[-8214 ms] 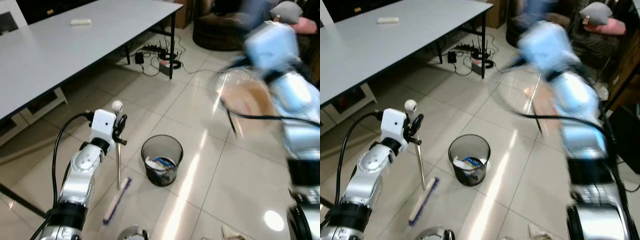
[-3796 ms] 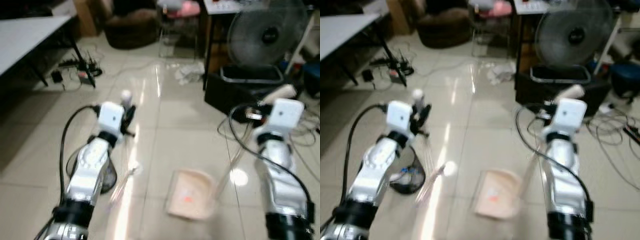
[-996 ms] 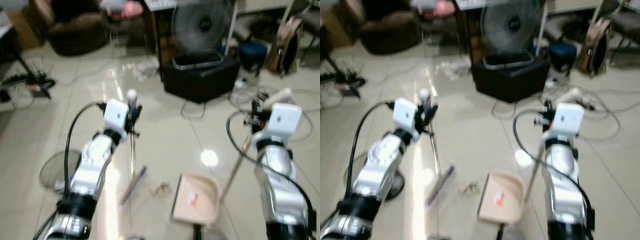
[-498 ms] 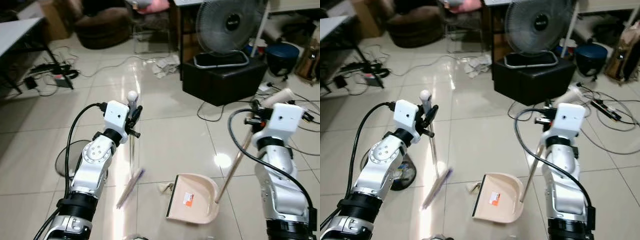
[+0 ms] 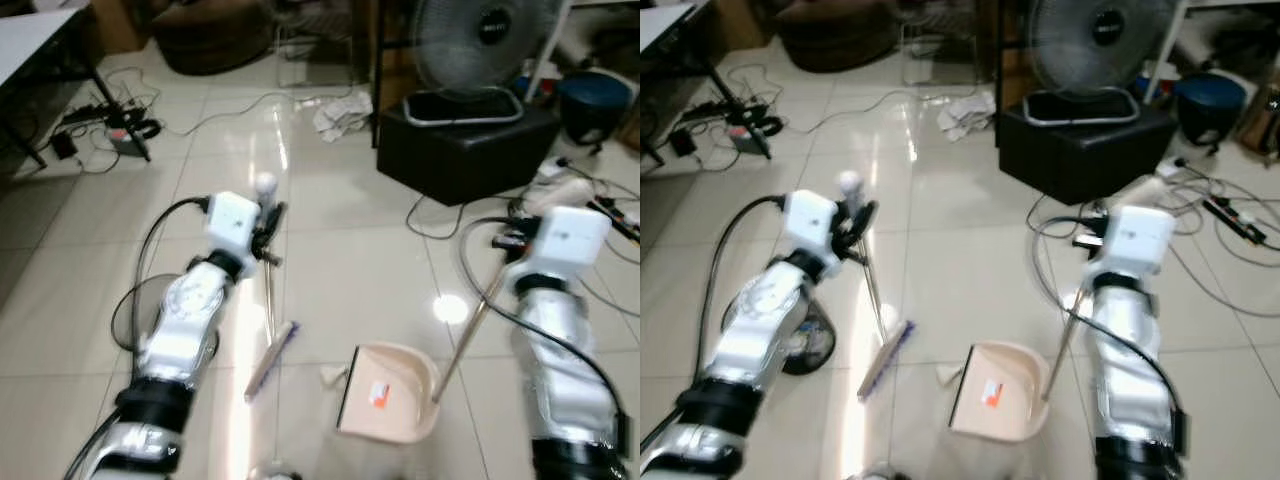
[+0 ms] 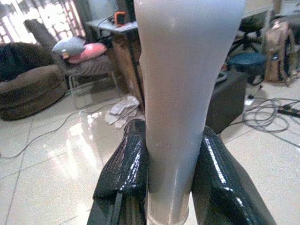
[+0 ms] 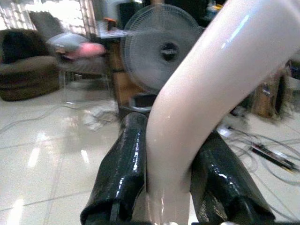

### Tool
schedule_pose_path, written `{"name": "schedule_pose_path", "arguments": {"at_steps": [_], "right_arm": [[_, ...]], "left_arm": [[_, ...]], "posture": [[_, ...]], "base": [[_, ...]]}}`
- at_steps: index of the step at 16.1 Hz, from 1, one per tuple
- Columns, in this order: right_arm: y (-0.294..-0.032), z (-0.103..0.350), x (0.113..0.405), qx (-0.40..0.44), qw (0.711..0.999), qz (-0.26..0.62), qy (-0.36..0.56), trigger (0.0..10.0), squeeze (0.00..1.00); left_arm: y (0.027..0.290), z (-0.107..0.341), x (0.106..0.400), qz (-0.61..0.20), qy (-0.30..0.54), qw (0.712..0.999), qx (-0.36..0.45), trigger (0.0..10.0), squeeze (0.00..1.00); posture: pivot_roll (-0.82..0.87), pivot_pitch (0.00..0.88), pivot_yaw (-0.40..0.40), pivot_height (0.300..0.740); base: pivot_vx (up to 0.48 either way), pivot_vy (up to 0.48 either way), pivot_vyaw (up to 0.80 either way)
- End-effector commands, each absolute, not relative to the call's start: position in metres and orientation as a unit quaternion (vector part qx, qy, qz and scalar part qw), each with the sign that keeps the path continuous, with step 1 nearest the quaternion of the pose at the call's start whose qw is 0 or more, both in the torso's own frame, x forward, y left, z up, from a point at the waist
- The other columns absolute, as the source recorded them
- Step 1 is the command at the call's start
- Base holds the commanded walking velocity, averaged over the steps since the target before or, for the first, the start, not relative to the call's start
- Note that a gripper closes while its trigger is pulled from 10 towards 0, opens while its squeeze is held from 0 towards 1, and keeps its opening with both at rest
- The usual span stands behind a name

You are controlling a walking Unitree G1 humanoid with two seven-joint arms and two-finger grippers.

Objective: Sweep floor

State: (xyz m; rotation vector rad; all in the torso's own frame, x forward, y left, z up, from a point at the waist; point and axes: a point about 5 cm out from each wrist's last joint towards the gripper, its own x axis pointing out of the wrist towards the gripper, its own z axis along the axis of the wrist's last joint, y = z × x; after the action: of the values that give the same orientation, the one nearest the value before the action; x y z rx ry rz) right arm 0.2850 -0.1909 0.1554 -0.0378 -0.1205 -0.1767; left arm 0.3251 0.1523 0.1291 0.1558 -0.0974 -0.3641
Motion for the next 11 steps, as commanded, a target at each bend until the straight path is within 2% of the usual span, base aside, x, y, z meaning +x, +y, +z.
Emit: {"name": "schedule_pose_path", "arguments": {"at_steps": [1,5,7,8,11], "right_arm": [[-0.1982,0.1613,0.2825,-0.02,0.992,-0.101,-0.073,10.0,0.0],[-0.1968,0.1605,0.2849,-0.016,0.994,-0.088,-0.065,10.0,0.0],[-0.1965,0.1624,0.2876,-0.02,0.994,-0.081,-0.066,10.0,0.0],[-0.1967,0.1625,0.2885,-0.027,0.994,-0.079,-0.065,10.0,0.0],[-0.1955,0.1627,0.289,-0.026,0.994,-0.078,-0.066,10.0,0.0]], "left_arm": [[0.1462,0.1397,0.3267,-0.187,-0.073,0.976,0.085,10.0,0.0],[0.1476,0.1381,0.325,-0.177,-0.073,0.978,0.08,10.0,0.0],[0.1501,0.1372,0.3229,-0.168,-0.074,0.98,0.078,10.0,0.0],[0.1506,0.1365,0.3219,-0.166,-0.074,0.98,0.077,10.0,0.0],[0.1515,0.1386,0.3208,-0.162,-0.077,0.981,0.071,10.0,0.0]], "posture": [[0.01,0.081,0.094,0.74],[0.0,0.086,0.064,0.74],[0.01,0.087,0.05,0.74],[0.0,0.09,0.047,0.74],[0.01,0.087,0.058,0.74]], "base": [[0.304,0.0,0.0],[0.301,0.0,0.0],[0.302,0.0,-0.58],[0.3,0.0,0.0],[0.301,0.0,0.0]]}}
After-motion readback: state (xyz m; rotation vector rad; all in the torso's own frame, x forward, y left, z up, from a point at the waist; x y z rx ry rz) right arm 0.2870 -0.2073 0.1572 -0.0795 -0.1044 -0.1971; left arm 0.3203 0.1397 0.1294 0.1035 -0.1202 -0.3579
